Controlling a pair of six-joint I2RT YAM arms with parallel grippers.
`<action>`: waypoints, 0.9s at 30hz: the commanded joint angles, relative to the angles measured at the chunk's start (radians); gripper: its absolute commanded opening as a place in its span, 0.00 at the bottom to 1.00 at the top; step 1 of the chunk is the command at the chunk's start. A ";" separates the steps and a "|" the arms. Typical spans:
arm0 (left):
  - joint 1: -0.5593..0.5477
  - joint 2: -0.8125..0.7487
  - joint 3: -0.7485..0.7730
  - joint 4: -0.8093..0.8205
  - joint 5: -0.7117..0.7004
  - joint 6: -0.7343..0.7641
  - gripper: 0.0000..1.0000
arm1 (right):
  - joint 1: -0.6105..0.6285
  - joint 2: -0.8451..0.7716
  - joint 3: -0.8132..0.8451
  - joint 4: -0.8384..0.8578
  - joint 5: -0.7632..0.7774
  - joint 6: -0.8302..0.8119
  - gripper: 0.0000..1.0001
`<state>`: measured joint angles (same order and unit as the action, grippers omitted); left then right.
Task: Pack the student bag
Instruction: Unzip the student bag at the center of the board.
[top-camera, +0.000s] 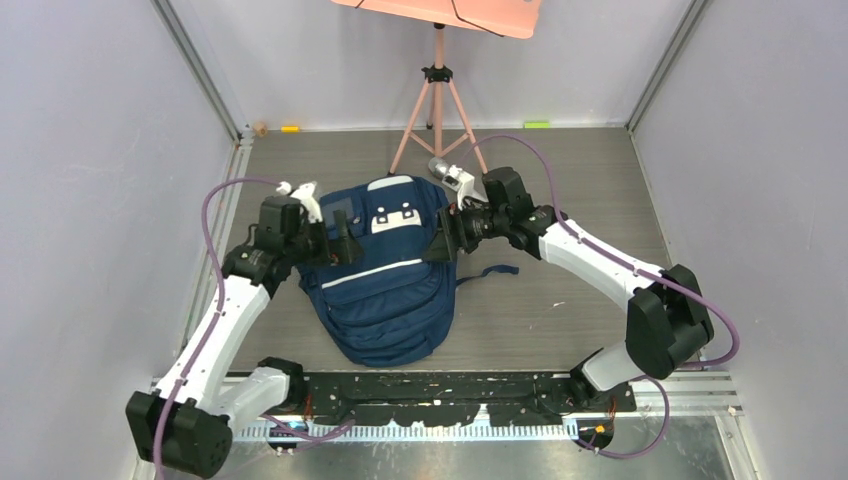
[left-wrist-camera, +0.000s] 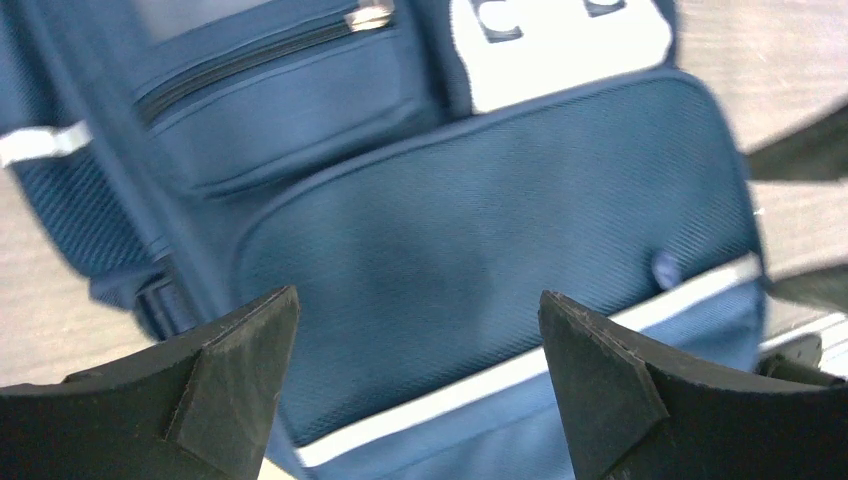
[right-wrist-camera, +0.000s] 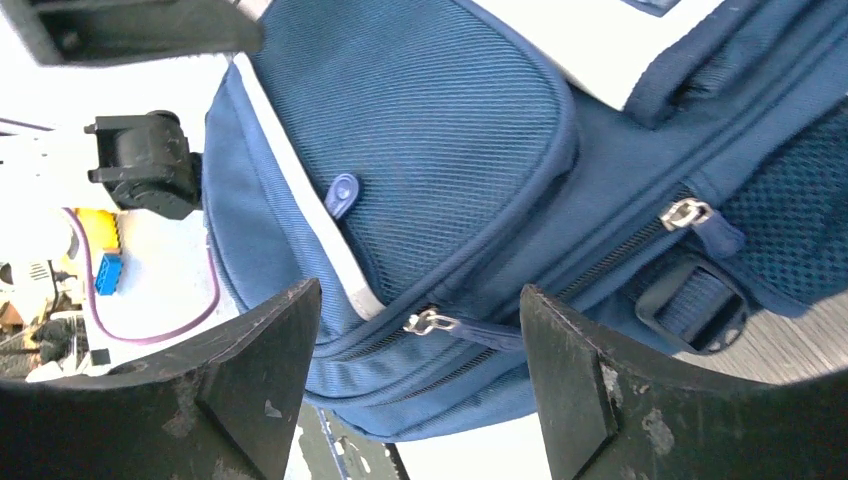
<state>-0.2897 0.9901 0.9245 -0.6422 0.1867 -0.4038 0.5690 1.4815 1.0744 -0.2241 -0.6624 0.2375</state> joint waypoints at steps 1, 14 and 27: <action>0.175 -0.034 -0.074 -0.043 0.125 -0.053 0.93 | 0.013 -0.010 0.028 0.059 -0.068 -0.025 0.79; 0.273 -0.161 -0.209 -0.013 0.166 -0.134 0.82 | 0.014 -0.038 -0.035 0.056 -0.096 -0.014 0.70; 0.273 -0.146 -0.227 -0.011 0.155 -0.132 0.34 | 0.014 -0.077 -0.123 0.098 -0.129 0.041 0.60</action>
<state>-0.0238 0.8459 0.6960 -0.6765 0.3355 -0.5423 0.5804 1.4586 0.9779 -0.1413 -0.7620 0.2539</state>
